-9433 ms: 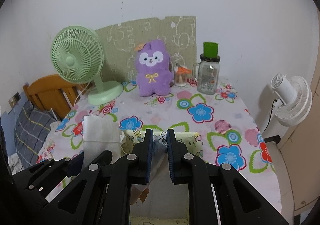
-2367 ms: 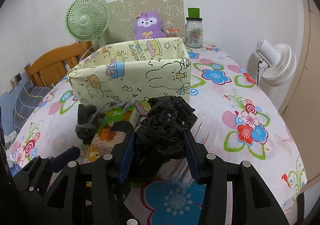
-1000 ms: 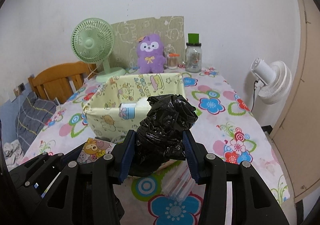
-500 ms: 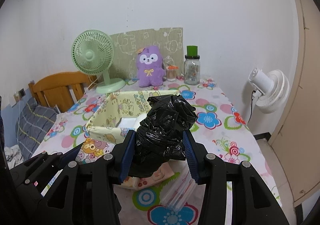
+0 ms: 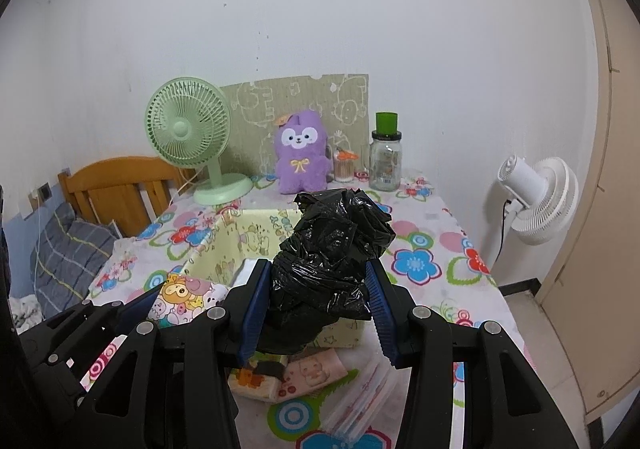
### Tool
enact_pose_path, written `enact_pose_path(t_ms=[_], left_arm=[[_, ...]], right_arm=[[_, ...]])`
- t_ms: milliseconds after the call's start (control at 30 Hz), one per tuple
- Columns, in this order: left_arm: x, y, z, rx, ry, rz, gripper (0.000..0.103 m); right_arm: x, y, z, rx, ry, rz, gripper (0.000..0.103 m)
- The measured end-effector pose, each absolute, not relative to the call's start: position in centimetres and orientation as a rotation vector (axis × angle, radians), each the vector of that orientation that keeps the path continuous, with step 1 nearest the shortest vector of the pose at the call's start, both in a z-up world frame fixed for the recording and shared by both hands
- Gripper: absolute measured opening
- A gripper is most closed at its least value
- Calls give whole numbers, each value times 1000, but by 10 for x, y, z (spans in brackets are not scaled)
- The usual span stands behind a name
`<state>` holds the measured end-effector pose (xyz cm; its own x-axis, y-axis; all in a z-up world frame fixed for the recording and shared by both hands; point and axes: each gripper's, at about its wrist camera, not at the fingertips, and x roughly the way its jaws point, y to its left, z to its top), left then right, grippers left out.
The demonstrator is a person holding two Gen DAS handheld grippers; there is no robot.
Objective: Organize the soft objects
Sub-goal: 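Carry the black bag in the right tool while the left tool carries the yellow package over the basket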
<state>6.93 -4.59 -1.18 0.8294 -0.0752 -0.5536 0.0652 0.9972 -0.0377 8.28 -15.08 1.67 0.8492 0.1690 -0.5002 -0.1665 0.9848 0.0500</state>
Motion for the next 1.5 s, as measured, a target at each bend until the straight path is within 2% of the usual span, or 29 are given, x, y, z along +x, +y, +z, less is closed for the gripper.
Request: enact_pose_path(t_ms=[1500], left_arm=[[140, -29, 1, -27, 572, -47, 46]], right_arm=[[159, -132, 28, -9, 523, 222, 51]])
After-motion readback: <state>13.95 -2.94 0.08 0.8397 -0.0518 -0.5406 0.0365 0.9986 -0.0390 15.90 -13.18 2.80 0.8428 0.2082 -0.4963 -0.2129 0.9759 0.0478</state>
